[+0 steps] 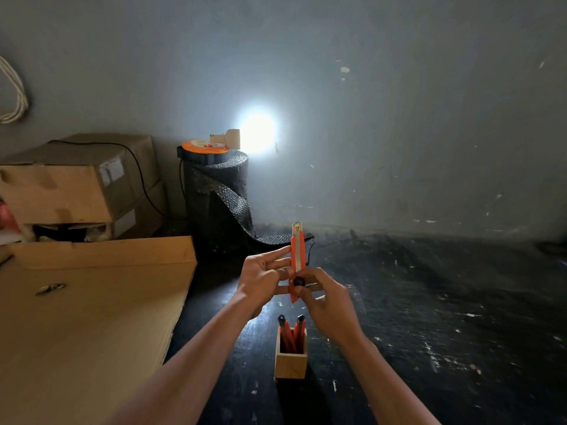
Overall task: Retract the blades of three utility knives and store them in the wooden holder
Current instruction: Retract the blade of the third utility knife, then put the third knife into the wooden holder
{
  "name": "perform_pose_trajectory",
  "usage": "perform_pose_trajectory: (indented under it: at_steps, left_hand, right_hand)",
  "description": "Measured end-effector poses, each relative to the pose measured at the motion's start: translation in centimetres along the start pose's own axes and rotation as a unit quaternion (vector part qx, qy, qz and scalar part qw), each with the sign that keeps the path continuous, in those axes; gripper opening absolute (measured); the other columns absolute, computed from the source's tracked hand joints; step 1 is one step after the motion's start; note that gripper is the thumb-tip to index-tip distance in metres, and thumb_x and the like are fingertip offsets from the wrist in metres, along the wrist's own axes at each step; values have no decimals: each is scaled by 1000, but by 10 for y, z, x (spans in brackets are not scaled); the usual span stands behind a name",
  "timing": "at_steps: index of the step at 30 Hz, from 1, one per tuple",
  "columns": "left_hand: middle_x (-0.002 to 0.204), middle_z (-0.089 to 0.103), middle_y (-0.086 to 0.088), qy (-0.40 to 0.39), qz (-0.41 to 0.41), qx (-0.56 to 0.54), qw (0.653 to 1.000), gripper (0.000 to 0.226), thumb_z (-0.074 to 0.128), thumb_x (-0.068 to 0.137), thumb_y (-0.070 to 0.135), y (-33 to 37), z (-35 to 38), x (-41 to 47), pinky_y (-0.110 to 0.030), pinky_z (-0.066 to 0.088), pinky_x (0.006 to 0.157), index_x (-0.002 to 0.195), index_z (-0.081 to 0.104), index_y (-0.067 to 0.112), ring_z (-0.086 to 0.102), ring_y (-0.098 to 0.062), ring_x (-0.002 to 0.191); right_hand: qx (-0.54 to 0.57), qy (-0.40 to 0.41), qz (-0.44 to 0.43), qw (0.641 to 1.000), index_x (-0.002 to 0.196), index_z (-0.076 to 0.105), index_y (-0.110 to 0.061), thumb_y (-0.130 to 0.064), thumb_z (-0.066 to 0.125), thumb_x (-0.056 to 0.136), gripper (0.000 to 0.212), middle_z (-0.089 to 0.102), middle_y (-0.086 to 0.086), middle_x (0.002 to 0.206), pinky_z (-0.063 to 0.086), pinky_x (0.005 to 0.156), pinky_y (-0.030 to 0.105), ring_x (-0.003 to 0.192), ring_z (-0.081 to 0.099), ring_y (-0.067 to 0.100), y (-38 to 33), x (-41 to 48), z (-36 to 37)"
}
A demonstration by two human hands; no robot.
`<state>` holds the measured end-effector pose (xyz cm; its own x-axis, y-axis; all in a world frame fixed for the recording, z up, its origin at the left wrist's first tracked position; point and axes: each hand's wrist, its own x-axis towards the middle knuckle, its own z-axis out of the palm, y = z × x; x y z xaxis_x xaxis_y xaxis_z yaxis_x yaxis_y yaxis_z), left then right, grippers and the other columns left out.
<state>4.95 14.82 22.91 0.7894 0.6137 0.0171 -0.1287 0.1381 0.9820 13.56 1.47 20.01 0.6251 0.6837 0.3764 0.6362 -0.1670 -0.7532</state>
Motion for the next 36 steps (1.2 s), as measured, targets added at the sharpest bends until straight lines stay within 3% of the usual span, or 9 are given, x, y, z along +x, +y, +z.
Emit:
perform_pose_trajectory:
  at_steps: [3, 7, 14, 17, 19, 22, 28, 32, 36]
  left_hand:
    - [100, 82, -6, 7, -5, 4, 1000, 47, 64, 89, -17, -4, 0, 5, -44, 66, 67, 123, 72, 13, 80, -29, 89]
    - [100, 82, -7, 7, -12, 5, 1000, 46, 63, 89, -18, -10, 0, 9, -44, 66, 67, 121, 73, 14, 80, -29, 89]
    - [108, 80, -13, -5, -37, -6, 999, 46, 70, 87, -13, -40, -10, 16, -48, 66, 71, 123, 71, 14, 79, -33, 94]
    - [104, 81, -12, 12, -51, 22, 998, 42, 71, 86, -12, -68, -16, 26, -49, 64, 81, 121, 72, 9, 79, -32, 93]
    - [102, 81, -10, 72, -50, 80, 993, 37, 70, 87, -9, -92, -22, 33, -47, 63, 87, 121, 74, 5, 78, -26, 94]
    - [111, 78, -7, 138, -41, 195, 970, 36, 73, 86, 0, -122, -31, 32, -45, 62, 92, 121, 73, 10, 75, -19, 102]
    - [131, 69, -4, 99, -97, 318, 938, 68, 88, 76, 23, -174, -32, 15, -36, 54, 102, 137, 61, 12, 66, -17, 117]
    - [130, 71, 0, 69, -141, 352, 923, 72, 90, 72, 24, -198, -31, 12, -38, 52, 106, 138, 63, 18, 66, -15, 120]
    - [121, 76, 0, 69, -145, 352, 922, 61, 88, 73, 11, -210, -30, 11, -26, 52, 101, 130, 70, 23, 69, -14, 115]
  right_hand:
    - [-7, 1, 2, 1000, 95, 54, -44, -27, 69, 93, 23, 59, -37, 88, 44, 65, 5, 83, 60, -20, 6, 1, 4]
    - [-9, 18, 9, 1000, 101, 60, -29, -27, 69, 92, 13, 68, -19, 98, 46, 71, 10, 82, 63, -6, 16, 2, 15]
    - [111, -11, 90, 990, 127, 48, -33, -30, 70, 94, 39, 70, -14, 99, 55, 68, 17, 86, 69, -1, 26, 26, 13]
    - [83, -27, 87, 992, 114, 65, -23, -16, 69, 94, 21, 76, -6, 93, 64, 72, 33, 83, 75, 10, 47, 36, 25]
    - [76, -31, 115, 990, 105, 68, -19, -14, 67, 94, 12, 77, -1, 88, 65, 71, 42, 75, 76, 14, 62, 37, 34]
    - [44, -42, 151, 987, 97, 63, -20, -7, 66, 93, 13, 73, 1, 86, 63, 67, 40, 74, 75, 17, 86, 34, 44]
    - [-10, -83, 204, 975, 93, 64, -19, -13, 69, 92, 8, 72, -6, 85, 49, 61, 17, 79, 70, 10, 126, 15, 63]
    - [-36, -115, 231, 966, 89, 67, -26, -22, 69, 90, 5, 74, -9, 88, 52, 68, 27, 83, 69, 10, 144, 5, 74]
    - [-68, -153, 246, 955, 94, 70, -25, -21, 68, 89, 7, 75, -6, 91, 58, 79, 39, 86, 70, 14, 152, 0, 79]
